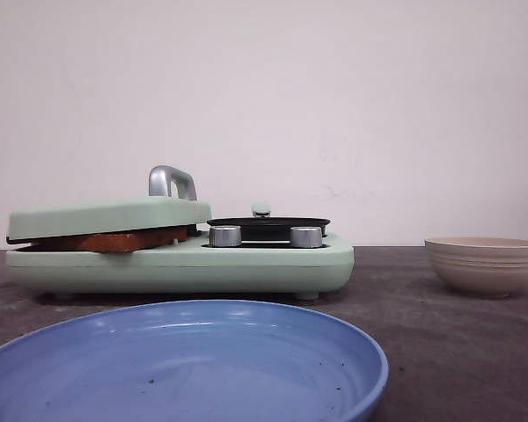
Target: Make breakfast with bread and shrimp
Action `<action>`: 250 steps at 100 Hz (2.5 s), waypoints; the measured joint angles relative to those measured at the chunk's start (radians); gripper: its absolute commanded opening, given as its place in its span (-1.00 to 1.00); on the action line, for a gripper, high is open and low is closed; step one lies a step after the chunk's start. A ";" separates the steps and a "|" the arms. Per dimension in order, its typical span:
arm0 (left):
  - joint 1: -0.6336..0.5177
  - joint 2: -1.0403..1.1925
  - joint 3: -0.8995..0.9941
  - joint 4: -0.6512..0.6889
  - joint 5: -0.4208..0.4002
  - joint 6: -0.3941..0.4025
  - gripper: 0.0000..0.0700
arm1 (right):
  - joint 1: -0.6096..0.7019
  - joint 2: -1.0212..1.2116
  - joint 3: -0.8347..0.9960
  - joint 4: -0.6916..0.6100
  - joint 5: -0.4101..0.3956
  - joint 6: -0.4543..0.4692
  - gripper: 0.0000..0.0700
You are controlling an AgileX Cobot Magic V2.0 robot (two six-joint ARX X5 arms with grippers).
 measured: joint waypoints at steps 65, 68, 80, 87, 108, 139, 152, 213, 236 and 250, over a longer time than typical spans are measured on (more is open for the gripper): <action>0.344 -0.198 -0.814 0.779 0.247 0.163 -0.96 | 0.000 0.000 0.000 0.000 0.000 0.000 -0.98; 0.347 -0.210 -0.843 0.801 0.247 0.152 -0.95 | 0.000 0.000 0.000 0.000 0.000 0.000 -0.98; 0.347 -0.262 -0.946 0.861 0.225 0.120 -0.95 | 0.000 0.000 0.000 0.000 0.000 0.000 -0.98; 0.347 -0.296 -1.001 0.868 0.202 0.099 -0.95 | 0.000 0.000 0.000 0.000 0.000 0.000 -0.98; 0.347 -0.367 -1.050 0.815 0.168 0.075 -0.95 | 0.000 0.000 0.000 0.000 0.000 0.000 -0.98; 0.354 -0.366 -1.050 0.755 0.107 0.140 -0.95 | 0.000 0.000 0.000 0.000 0.000 0.000 -0.98; 0.362 -0.366 -1.050 0.754 0.103 0.139 -0.95 | 0.000 0.000 0.000 0.000 0.000 0.000 -0.98; 0.362 -0.366 -1.050 0.754 0.106 0.130 -0.95 | 0.000 0.000 0.000 0.000 0.000 0.000 -0.98; 0.362 -0.366 -1.050 0.755 0.106 0.130 -0.95 | 0.000 0.000 0.000 0.000 0.000 0.000 -0.98; 0.362 -0.366 -1.050 0.754 0.106 0.130 -0.95 | 0.000 0.000 0.000 0.000 0.000 0.000 -0.98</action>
